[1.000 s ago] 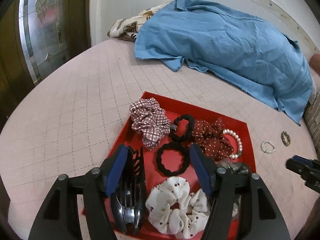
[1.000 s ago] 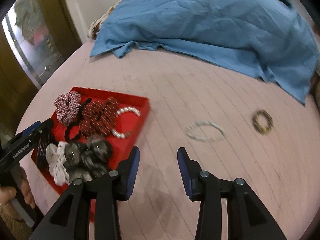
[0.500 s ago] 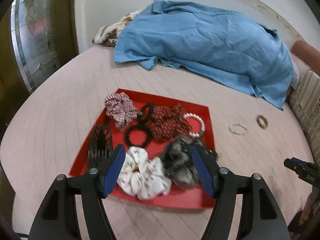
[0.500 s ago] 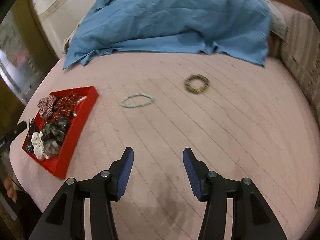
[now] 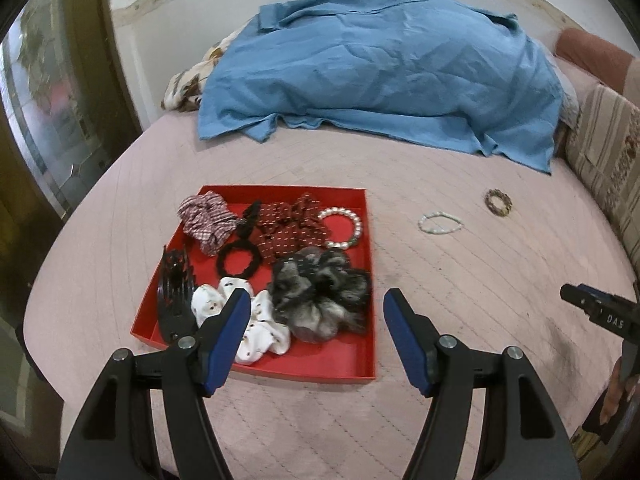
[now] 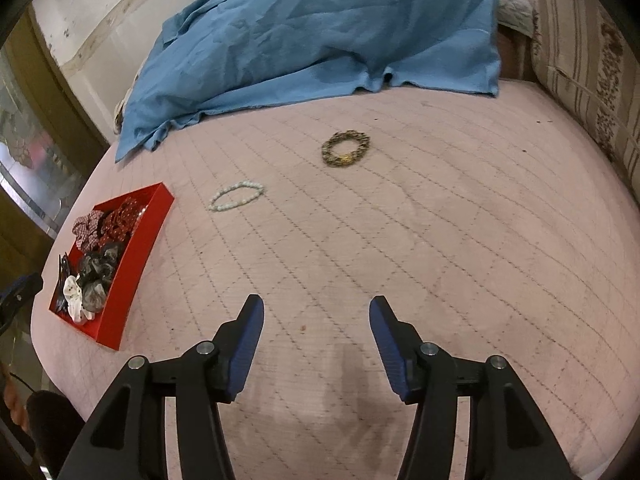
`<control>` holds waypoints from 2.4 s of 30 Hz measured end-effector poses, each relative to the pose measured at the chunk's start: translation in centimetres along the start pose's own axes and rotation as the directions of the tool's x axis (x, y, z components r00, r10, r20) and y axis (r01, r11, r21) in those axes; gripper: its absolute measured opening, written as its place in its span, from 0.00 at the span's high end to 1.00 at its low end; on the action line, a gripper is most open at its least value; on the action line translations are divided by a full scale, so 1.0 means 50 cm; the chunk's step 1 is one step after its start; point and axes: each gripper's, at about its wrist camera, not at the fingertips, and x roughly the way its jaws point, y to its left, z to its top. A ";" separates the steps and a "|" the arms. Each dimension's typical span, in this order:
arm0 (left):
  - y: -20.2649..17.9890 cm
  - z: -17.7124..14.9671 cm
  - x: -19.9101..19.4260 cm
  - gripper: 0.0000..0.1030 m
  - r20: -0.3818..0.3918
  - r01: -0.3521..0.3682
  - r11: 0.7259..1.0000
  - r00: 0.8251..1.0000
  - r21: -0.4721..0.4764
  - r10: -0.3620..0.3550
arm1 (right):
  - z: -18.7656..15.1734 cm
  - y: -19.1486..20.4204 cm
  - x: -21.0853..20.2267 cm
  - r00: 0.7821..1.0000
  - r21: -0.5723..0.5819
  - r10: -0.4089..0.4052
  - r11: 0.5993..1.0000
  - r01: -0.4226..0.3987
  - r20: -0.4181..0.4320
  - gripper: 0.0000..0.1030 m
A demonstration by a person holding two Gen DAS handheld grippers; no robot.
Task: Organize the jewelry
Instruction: 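Move both open tools back toward the remaining two bracelets, then grasp the pale bead bracelet with the left tool while the right tool grasps the leopard-print hair tie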
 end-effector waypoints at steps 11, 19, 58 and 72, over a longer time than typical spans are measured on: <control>-0.079 0.010 0.003 0.34 -0.062 0.100 0.995 0.993 0.021 -0.099 | -0.013 -0.105 -0.024 0.999 0.075 -0.031 0.997 0.028 0.037 0.39; -0.138 0.008 0.039 0.33 -0.174 0.233 0.972 0.956 -0.033 -0.235 | -0.021 -0.156 -0.025 0.998 0.117 -0.032 0.993 0.027 0.045 0.39; -0.262 0.162 0.450 0.59 -0.227 0.233 0.972 0.945 -0.033 -0.234 | 0.275 -0.111 0.290 1.000 -0.015 -0.014 1.000 0.014 0.003 0.61; -0.296 0.136 0.408 0.95 -0.214 0.239 0.970 0.951 0.040 -0.225 | 0.274 -0.103 0.304 1.000 -0.022 0.005 1.000 -0.005 -0.006 0.93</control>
